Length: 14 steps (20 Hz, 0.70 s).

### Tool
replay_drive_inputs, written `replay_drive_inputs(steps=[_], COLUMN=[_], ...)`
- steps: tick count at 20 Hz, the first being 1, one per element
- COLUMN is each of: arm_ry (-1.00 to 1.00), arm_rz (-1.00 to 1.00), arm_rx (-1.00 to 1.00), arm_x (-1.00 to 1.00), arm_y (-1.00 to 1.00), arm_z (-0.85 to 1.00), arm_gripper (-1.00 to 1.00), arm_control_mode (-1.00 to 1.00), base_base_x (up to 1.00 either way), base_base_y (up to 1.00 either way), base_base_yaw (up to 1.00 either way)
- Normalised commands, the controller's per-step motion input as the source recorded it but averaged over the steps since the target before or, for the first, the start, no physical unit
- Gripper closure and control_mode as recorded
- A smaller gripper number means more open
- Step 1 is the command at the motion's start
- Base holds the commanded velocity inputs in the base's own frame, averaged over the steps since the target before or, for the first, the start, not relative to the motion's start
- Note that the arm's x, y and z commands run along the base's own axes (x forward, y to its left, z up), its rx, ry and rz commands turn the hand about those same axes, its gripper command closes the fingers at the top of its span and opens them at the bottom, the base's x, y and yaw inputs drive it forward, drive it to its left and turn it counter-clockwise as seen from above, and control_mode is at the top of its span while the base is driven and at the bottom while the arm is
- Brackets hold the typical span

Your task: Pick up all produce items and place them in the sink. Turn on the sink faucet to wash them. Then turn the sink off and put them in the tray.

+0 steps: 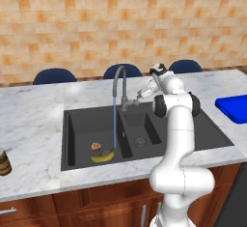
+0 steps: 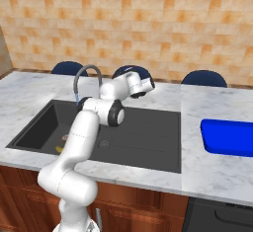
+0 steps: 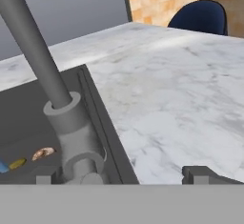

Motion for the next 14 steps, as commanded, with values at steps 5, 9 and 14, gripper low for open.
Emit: replay_drive_inputs(steps=[5,9,14], arm_ry=[0.0,0.0,0.0], arm_rz=[0.03,0.03,0.01], arm_rx=[0.01,0.0,0.0], arm_x=[0.15,0.12,0.11], arm_y=[0.6,0.67,0.69], arm_z=[0.0,0.0,0.0], arm_gripper=[-1.0,-1.0,-1.0], arm_control_mode=[-1.0,-1.0,-1.0], base_base_x=[0.0,0.0,0.0], base_base_y=[0.0,0.0,0.0], base_base_yaw=[0.0,0.0,0.0])
